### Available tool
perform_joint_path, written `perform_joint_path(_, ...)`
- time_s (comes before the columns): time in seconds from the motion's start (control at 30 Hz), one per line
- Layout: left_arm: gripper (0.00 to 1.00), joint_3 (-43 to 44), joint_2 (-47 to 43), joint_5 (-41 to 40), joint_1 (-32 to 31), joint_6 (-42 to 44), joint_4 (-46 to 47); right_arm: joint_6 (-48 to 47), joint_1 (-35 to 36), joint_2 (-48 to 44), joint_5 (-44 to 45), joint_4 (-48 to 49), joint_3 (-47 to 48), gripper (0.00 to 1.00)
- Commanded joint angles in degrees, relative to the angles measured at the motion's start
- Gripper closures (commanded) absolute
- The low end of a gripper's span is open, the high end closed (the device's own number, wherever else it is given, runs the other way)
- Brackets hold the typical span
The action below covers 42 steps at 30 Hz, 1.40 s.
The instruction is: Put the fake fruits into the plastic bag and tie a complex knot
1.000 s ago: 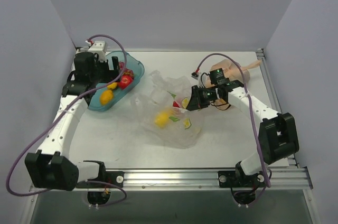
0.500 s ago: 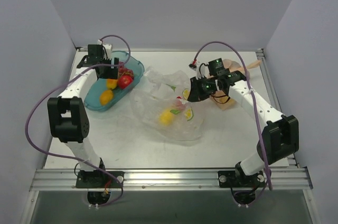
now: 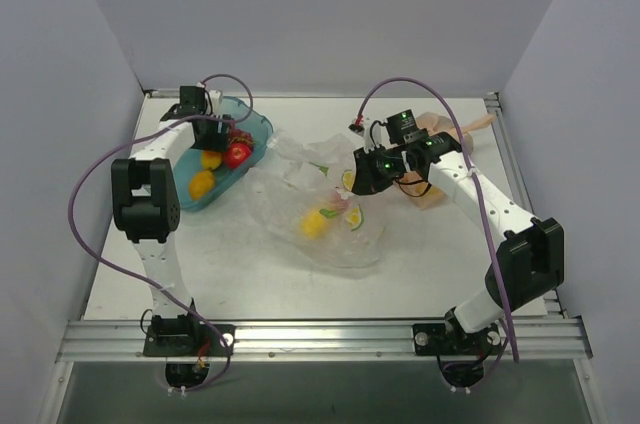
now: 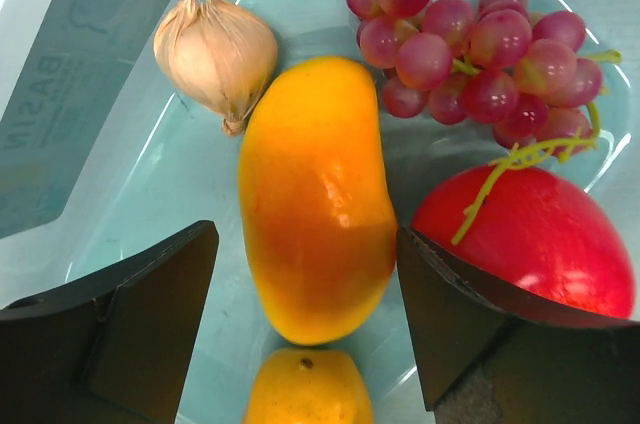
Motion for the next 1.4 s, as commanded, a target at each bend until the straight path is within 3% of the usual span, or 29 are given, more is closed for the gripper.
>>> perform_joint_path(0.0,0.17,3.51,1.49,-0.31,0.47,1.24,1.71,-0.95,0.39,0.09,0.2,-1.66,2.23,1.0)
perform_joint_path(0.23,0.18,4.91,4.74,0.39,0.91,-0.15,0.14,-0.78,0.48,0.52,0.29,-1.83,2.32,1.0)
perform_joint_path(0.37,0.3,6.94,4.22,3.98,3.19,-2.97,-2.68,-0.69,0.56,1.31,0.2,-1.92,2.67,1.0)
perform_joint_path(0.4,0.34,7.03,2.74,4.43,3.36,-3.49,-3.12,-0.6,0.65,1.49,0.2,-1.92,2.93,1.0)
perform_joint_path(0.63,0.38,4.4,-10.44,11.72,3.63,-4.46,-3.3,-0.16,0.74,1.76,-0.06,-1.92,3.9,1.0)
perform_joint_path(0.8,0.38,-2.37,-23.18,21.91,3.28,-8.85,-1.11,0.45,1.0,2.1,-1.03,-1.92,4.17,1.0)
perform_joint_path(1.03,0.42,-11.94,-30.23,33.07,-2.6,-13.43,2.23,0.98,0.92,2.81,-1.64,-1.75,4.52,1.0)
perform_joint_path(1.23,0.43,-27.66,-39.54,38.44,-6.91,-16.68,5.75,2.74,0.04,2.63,-2.43,-0.96,4.26,1.0)
perform_joint_path(1.37,0.42,-32.69,-47.44,41.96,-9.02,-17.12,6.02,3.09,-0.4,2.63,-3.14,-0.87,3.82,1.0)
